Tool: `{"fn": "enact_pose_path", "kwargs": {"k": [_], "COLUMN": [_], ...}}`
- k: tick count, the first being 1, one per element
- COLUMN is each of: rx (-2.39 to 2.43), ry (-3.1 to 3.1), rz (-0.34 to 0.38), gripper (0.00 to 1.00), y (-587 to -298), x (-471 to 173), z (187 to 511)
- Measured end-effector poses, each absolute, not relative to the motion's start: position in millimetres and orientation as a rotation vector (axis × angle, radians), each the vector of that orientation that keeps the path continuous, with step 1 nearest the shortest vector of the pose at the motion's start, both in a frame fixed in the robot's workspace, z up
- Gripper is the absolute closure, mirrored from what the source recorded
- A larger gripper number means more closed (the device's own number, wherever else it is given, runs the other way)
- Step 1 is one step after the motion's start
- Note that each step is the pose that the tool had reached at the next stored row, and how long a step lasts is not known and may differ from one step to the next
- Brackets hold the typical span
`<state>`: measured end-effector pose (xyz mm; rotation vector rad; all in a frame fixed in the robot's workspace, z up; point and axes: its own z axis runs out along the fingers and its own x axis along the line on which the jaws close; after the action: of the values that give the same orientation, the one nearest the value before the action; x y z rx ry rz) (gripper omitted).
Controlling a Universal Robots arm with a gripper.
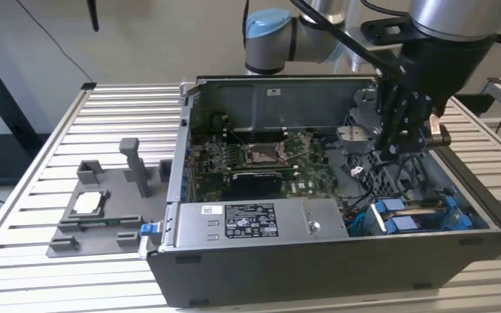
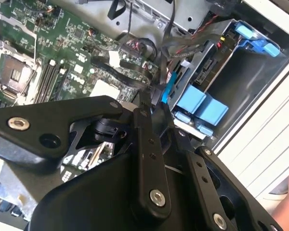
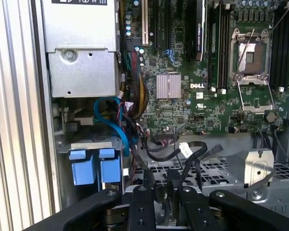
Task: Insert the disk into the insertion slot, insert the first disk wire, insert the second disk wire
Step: 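Insert the second disk wire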
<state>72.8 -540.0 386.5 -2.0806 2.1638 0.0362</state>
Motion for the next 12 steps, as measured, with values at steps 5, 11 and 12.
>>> {"fn": "enact_pose_path", "kwargs": {"k": [5, 11, 12], "rx": [-2.086, -2.086, -2.086], "ry": [2.159, 2.157, 2.157], "rz": [0.027, 0.022, 0.022], "gripper": [0.73, 0.73, 0.73], "y": [-540.0, -539.6, -539.5], "x": [72.7, 72.3, 72.3], "z": [385.3, 383.5, 383.4]}}
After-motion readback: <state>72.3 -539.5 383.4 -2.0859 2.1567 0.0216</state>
